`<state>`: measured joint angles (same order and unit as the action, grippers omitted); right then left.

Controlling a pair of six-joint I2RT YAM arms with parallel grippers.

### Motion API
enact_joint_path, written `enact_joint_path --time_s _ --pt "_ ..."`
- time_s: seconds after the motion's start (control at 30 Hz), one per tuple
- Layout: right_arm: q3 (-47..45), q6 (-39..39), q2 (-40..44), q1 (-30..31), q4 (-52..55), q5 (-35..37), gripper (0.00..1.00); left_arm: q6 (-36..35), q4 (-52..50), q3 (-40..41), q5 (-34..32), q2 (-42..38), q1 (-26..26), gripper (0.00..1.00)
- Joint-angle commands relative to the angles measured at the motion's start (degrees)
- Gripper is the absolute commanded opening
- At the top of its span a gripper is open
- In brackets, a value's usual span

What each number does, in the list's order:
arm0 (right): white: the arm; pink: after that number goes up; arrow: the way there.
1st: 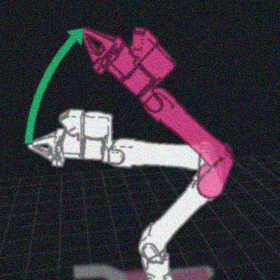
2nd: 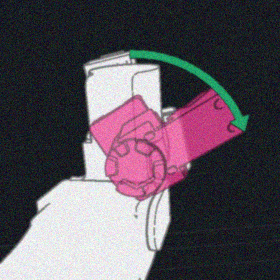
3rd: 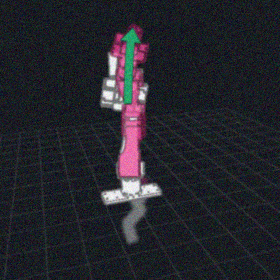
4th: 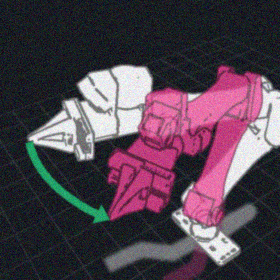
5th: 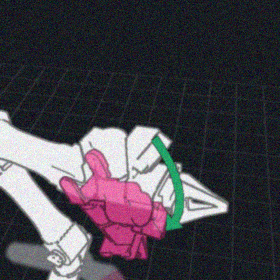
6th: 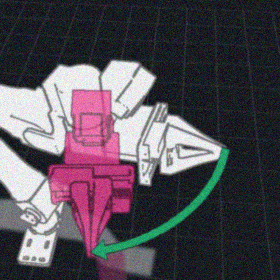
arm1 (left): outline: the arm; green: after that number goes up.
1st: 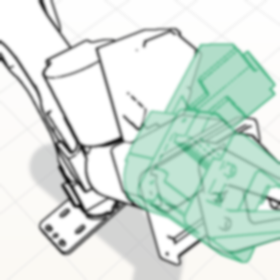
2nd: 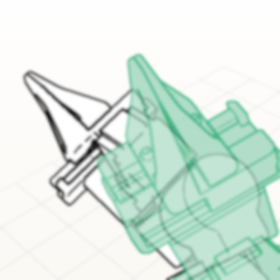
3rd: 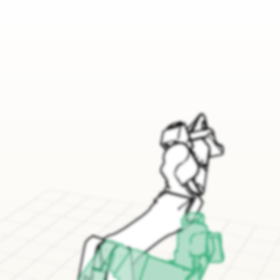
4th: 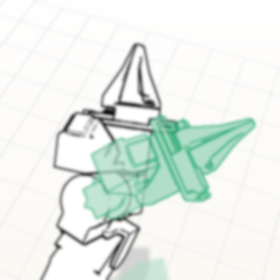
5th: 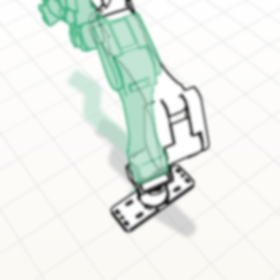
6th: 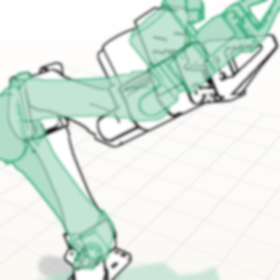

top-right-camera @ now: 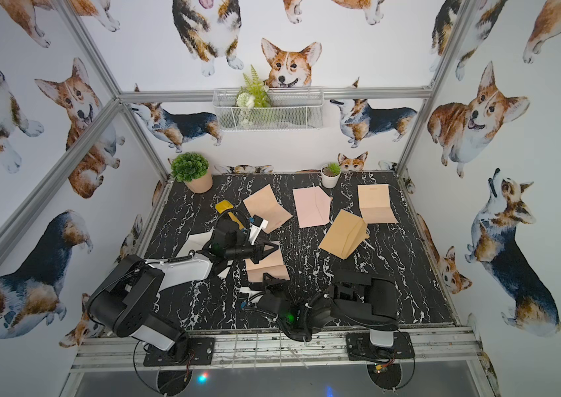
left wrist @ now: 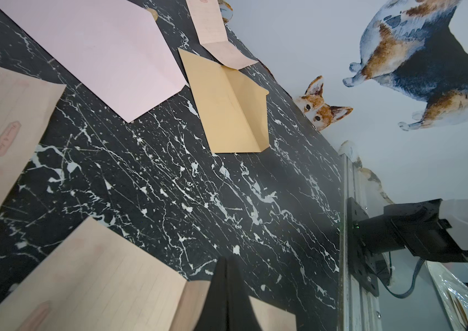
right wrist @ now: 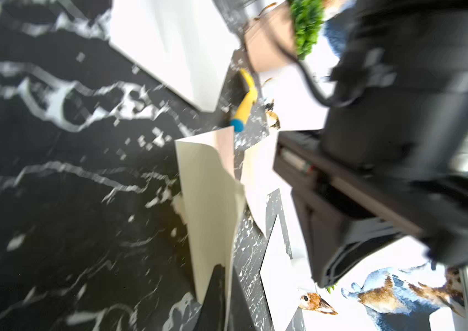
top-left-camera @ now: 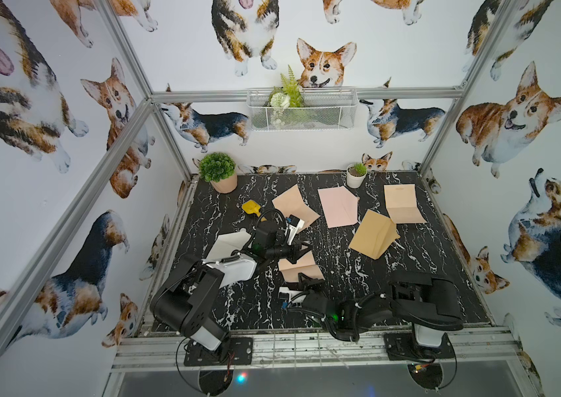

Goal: Take the letter paper out of the envelope
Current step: Unfold the letter paper at the center of the board.

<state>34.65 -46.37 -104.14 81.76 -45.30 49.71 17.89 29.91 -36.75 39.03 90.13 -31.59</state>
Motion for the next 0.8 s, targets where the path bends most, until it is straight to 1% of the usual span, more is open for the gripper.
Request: enact_joint_path --time_s 0.0,0.1,0.23,0.33,0.47,0.5,0.77 --pt "-0.5 2.8 0.0 0.0 3.0 -0.9 0.00 -2.6 -4.3 -1.6 -0.9 1.1 -0.4 0.00" --pt "-0.2 4.3 -0.2 -1.0 6.5 -0.6 0.00 -3.3 -6.0 -2.5 -1.1 2.0 -0.8 0.00" --pt "-2.1 3.7 -0.5 -2.3 3.6 1.0 0.00 -3.5 -7.3 -3.9 -0.7 3.4 -1.6 0.00" --pt "-2.1 4.9 0.7 -3.8 6.1 1.0 0.00 -4.2 -8.8 -5.1 -0.8 4.6 -2.6 0.00" --pt "-3.1 5.4 2.1 -4.8 6.2 1.0 0.00 -5.8 -11.9 -6.7 -1.8 4.5 -3.9 0.00" --pt "-3.1 5.7 2.5 -4.8 6.7 0.7 0.00 -6.2 -12.9 -7.2 -2.1 6.2 -4.2 0.00" --pt "-2.9 7.8 2.8 -5.5 8.2 0.3 0.00 -8.2 -21.0 -11.5 -5.0 11.1 -5.9 0.00"
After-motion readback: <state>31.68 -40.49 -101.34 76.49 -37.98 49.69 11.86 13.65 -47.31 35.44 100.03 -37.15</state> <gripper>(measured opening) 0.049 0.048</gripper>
